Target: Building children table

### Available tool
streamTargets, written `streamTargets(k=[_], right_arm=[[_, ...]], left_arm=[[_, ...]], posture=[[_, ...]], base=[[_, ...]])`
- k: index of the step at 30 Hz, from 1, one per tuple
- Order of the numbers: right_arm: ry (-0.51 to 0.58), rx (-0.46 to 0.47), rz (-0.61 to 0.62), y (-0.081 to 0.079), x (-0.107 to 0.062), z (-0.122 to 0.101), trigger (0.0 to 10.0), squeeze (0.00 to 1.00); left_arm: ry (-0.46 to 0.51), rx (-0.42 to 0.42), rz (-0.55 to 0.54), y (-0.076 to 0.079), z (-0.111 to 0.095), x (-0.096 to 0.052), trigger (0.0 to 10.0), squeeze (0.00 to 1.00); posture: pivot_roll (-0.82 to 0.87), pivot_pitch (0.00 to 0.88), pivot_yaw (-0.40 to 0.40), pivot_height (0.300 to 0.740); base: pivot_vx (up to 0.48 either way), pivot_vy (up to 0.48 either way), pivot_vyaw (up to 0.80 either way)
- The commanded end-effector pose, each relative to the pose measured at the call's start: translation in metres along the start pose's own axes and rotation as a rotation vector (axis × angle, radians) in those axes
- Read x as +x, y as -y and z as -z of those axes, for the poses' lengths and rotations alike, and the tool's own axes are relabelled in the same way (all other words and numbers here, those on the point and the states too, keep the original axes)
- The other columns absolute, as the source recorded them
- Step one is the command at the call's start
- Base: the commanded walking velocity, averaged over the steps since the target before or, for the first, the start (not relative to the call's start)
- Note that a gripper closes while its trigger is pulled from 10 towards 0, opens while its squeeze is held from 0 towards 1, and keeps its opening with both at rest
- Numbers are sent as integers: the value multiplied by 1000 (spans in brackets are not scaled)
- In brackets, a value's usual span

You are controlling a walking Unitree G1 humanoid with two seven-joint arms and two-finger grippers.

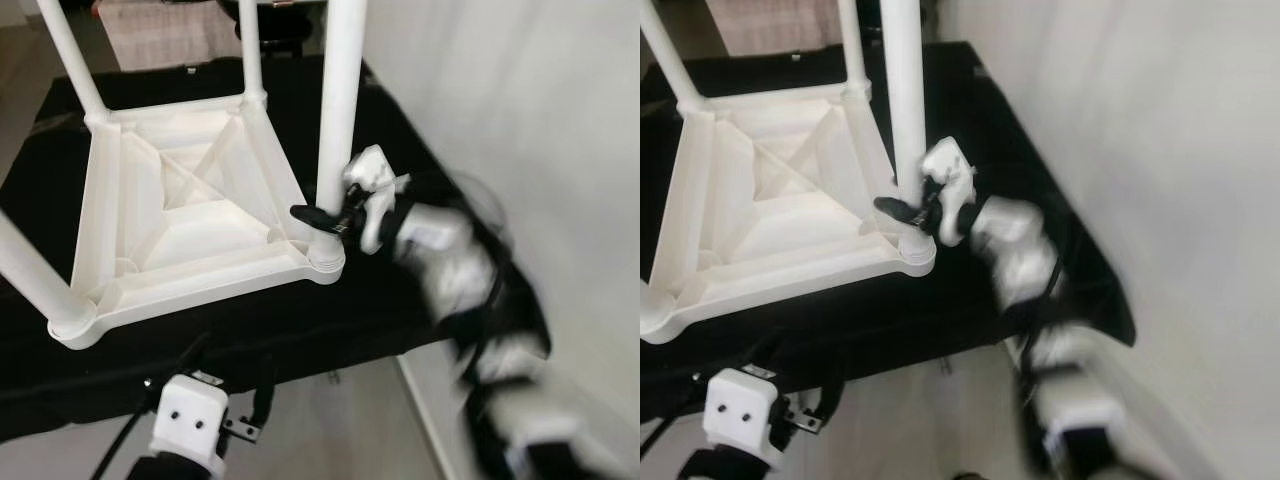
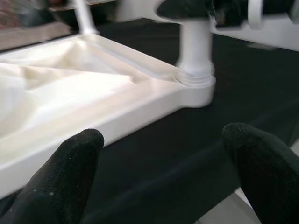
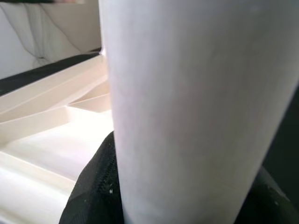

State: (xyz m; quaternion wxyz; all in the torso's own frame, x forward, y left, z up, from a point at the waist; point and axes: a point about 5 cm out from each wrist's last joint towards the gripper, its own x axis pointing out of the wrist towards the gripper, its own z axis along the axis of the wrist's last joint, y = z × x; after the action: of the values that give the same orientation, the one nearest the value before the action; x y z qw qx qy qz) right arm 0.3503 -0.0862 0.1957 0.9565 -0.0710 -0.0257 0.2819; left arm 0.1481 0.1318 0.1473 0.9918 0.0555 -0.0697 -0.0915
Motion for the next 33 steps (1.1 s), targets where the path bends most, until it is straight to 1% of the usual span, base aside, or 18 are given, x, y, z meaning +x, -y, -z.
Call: streamTargets(k=[1,2,7,8,9,10,12,13,15,16,19,22,24,25,26,29,32,33], right_arm=[[-280,28,36,-5,-20,55,0,0],[-257,67,6,-22,-25,52,0,0],[-253,79,-48,-30,-17,51,0,0],[-237,93,-65,-31,-11,46,4118,0],[-169,128,-121,-34,1,30,10000,0],[-169,128,-121,-34,1,30,10000,0],[-116,155,-156,-37,7,16,10000,0],[-44,164,-236,-34,13,-1,10000,0],[-23,169,-246,-35,12,-8,10000,0],[-13,149,-253,-32,12,-13,10000,1000],[-9,133,-304,-29,11,-23,10000,1000],[39,23,-531,-13,8,-47,10000,1000],[47,-10,-574,-8,7,-50,10000,1000],[62,-38,-741,8,3,-56,10000,0],[61,-38,-789,14,2,-57,10000,0],[38,-57,-839,20,4,-56,10000,0],[33,-67,-866,19,6,-56,10000,0],[37,-58,-889,17,11,-59,10000,0]], left_arm=[[-1,-11,11,0,0,-2,10000,0],[4,-27,29,1,0,-1,10000,0],[12,-52,61,3,1,2,10000,0],[14,-65,77,3,1,3,10000,0],[21,-96,107,5,1,4,10000,0],[21,-96,107,5,1,4,10000,0],[26,-115,122,6,1,5,10000,0],[30,-137,149,8,1,6,10000,0],[32,-144,160,8,0,6,10000,0],[32,-150,167,9,1,6,10000,0],[31,-154,173,9,1,6,10000,0],[31,-154,178,11,1,7,10000,0],[32,-154,177,11,1,7,10000,0],[35,-153,172,10,1,7,10000,0],[36,-153,169,11,1,7,10000,0],[39,-155,170,11,0,7,10000,0],[39,-156,170,11,0,6,10000,0],[38,-157,169,11,-1,5,10000,0]], posture=[[-19,204,-46,740],[-37,192,-34,740],[-34,182,-35,740],[-37,180,-38,740],[-41,173,-41,740],[-41,173,-41,740],[-42,173,-41,740],[-41,171,-43,740],[-41,171,-43,740],[-42,167,-43,740],[-42,167,-45,740],[-38,165,-50,740],[-38,165,-50,740],[-37,164,-52,740],[-31,165,-57,740],[-24,167,-59,740],[-15,170,-60,740],[-10,173,-61,740]], base=[[0,0,0],[0,0,0],[0,0,0],[0,0,0],[0,0,0],[0,0,0],[0,0,0],[0,0,0],[0,0,0],[0,0,0],[0,0,0],[0,0,0],[0,0,0],[0,0,0],[0,0,0],[0,0,0],[0,0,0],[0,0,0]])
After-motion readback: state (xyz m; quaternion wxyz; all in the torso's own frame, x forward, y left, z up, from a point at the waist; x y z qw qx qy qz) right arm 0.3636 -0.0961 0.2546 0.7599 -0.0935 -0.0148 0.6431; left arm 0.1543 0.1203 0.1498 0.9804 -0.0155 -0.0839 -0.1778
